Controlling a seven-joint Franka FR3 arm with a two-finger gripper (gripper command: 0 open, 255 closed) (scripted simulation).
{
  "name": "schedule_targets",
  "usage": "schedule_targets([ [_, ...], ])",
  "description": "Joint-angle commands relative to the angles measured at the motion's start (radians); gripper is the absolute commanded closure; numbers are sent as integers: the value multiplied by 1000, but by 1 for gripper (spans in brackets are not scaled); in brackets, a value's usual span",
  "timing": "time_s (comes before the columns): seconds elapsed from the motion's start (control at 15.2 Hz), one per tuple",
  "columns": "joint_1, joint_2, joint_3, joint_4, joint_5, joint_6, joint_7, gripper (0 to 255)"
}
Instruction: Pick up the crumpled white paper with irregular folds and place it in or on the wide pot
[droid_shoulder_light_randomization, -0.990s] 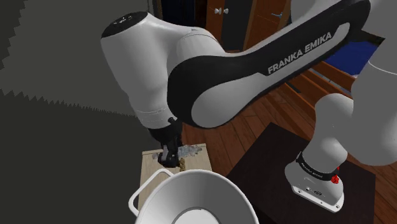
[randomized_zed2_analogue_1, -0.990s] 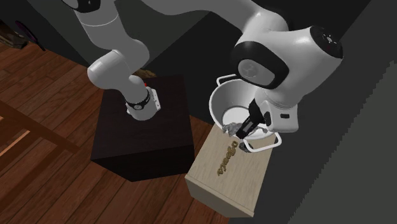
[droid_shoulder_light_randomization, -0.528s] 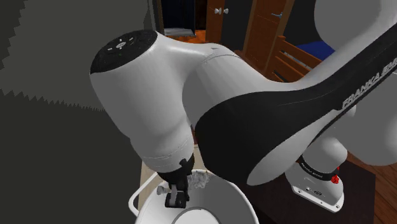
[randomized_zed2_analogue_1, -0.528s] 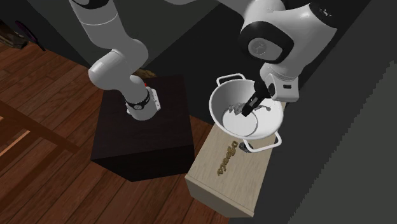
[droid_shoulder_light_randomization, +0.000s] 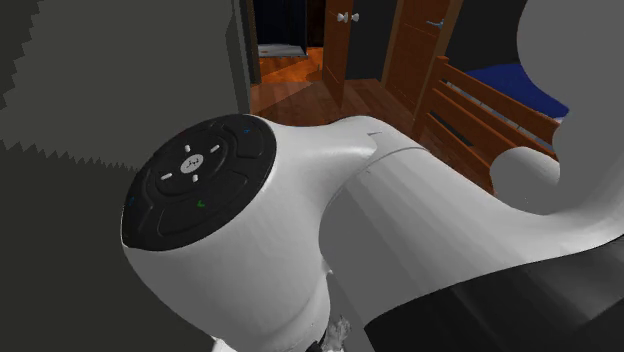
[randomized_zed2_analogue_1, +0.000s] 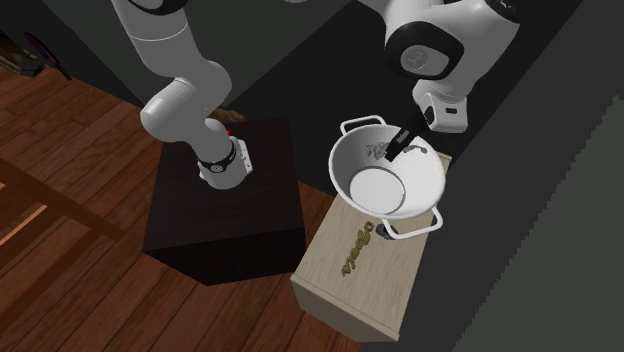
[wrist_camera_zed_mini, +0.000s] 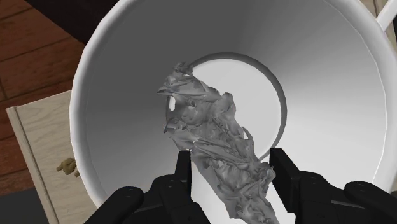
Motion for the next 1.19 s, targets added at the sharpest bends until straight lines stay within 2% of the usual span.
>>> schedule_targets([
  [0.0, 0, 8, 0, -17, -3, 25, 3, 255],
  [0.59, 3, 55, -2, -82, -19, 134, 15, 255],
  [1.12, 3, 55, -2, -82, -19, 134, 15, 255],
])
